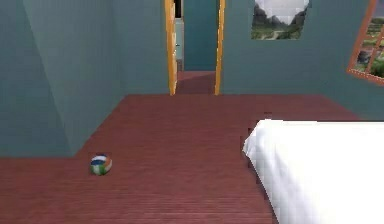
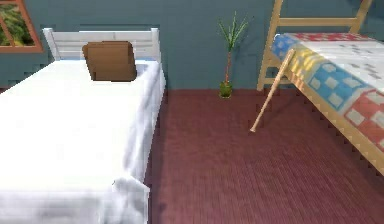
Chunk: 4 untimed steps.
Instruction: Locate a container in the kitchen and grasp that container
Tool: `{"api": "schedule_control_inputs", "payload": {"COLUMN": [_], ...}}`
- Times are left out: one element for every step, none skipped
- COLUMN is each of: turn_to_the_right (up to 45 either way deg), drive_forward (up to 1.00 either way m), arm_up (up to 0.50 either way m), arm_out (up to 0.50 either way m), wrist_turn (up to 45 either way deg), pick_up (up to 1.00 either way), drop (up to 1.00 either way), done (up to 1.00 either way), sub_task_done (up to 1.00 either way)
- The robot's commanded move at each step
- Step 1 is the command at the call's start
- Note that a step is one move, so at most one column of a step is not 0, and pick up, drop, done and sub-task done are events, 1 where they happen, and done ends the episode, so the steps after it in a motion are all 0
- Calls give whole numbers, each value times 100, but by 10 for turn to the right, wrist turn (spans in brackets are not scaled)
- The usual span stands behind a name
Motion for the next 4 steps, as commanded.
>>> {"api": "schedule_control_inputs", "payload": {"turn_to_the_right": [0, 0, 0, 30], "drive_forward": [100, 100, 100, 0], "arm_up": [0, 0, 0, 0], "arm_out": [0, 0, 0, 0], "wrist_turn": [0, 0, 0, 0], "pick_up": [0, 0, 0, 0], "drop": [0, 0, 0, 0], "done": [0, 0, 0, 0], "sub_task_done": [0, 0, 0, 0]}}
